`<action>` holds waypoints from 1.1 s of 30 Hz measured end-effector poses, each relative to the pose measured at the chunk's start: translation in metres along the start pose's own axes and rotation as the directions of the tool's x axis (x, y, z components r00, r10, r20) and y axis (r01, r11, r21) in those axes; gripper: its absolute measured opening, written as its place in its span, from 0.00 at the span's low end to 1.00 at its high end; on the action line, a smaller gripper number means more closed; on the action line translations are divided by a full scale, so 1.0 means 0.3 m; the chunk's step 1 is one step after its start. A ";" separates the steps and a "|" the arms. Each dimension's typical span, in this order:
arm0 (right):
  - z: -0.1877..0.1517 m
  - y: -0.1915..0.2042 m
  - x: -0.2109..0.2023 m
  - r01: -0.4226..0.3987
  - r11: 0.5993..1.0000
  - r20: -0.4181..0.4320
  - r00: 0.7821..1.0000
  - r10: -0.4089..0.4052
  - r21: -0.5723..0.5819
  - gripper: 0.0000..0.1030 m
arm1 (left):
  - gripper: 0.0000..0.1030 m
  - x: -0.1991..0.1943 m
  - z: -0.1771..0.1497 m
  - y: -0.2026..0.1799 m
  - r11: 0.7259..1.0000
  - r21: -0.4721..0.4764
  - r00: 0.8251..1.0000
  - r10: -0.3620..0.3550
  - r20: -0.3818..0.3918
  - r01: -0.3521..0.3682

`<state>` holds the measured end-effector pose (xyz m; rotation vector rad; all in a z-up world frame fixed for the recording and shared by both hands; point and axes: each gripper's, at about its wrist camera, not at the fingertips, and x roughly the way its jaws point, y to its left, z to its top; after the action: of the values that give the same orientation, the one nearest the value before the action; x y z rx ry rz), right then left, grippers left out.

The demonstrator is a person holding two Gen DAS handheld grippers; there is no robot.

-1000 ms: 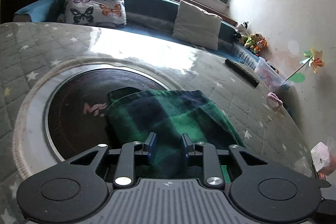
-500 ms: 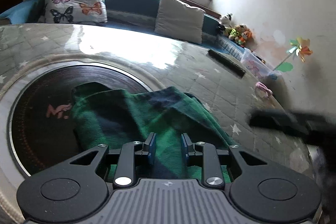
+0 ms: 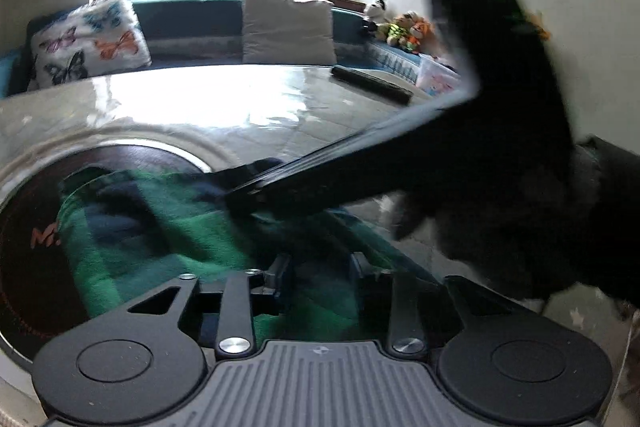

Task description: Fold clothes

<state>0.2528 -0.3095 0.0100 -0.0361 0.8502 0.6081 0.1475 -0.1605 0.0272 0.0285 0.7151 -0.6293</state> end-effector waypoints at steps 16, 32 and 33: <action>-0.018 0.050 -0.155 0.033 0.999 0.075 0.997 -0.031 -0.020 0.15 | 0.41 -0.087 -0.079 -0.123 0.984 0.133 0.993 -0.122 0.010 0.119; -0.279 0.172 -0.269 0.013 0.999 0.049 0.999 -0.011 -0.049 0.15 | 0.45 -0.265 -0.110 0.106 0.998 -0.048 0.999 0.048 0.015 -0.048; -0.277 0.169 -0.273 0.015 0.999 0.057 0.998 -0.012 -0.040 0.15 | 0.45 -0.266 -0.108 0.124 0.994 -0.081 0.998 0.068 0.011 -0.067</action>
<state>0.1278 -0.3296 0.0232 -0.0611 0.7824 0.6109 0.1019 -0.0804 0.0453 -0.0261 0.7232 -0.5347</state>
